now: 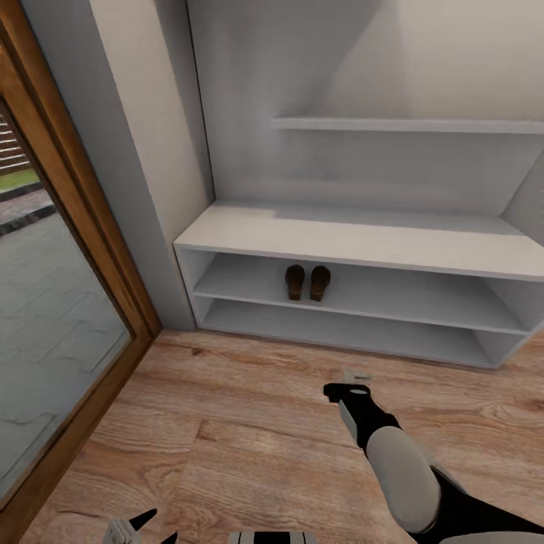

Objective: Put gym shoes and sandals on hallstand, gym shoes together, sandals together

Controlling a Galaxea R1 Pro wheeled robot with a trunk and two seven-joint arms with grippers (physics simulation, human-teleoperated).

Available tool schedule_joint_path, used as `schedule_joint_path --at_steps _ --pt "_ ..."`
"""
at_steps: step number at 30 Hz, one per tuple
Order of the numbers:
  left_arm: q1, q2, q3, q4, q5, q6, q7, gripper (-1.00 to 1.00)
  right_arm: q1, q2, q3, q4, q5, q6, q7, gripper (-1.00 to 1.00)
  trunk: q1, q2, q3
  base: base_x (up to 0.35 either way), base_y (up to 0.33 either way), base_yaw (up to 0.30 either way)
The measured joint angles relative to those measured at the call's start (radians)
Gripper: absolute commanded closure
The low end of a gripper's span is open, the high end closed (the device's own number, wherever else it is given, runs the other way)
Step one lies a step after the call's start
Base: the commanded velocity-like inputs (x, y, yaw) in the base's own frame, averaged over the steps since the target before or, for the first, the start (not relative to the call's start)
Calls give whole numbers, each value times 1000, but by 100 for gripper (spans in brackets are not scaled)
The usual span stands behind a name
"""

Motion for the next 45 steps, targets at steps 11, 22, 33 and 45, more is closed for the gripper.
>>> schedule_joint_path --at_steps 11,22,33,45 --pt "0 0 5 0 2 -1 85 -100 171 -84 2 -2 1 -116 -4 -100 0 0 0 0 0 -5" --pt "0 -7 3 0 0 -3 152 -100 340 -165 5 -3 -3 -277 2 -100 0 0 1 0 0 -205" --pt "0 -8 6 0 4 -2 166 -100 411 -174 4 23 -3 -370 5 -100 0 0 2 0 0 -267" --pt "1 -18 5 0 7 -6 276 -100 437 -175 4 78 -4 -401 6 -100 0 0 -1 0 0 -270"
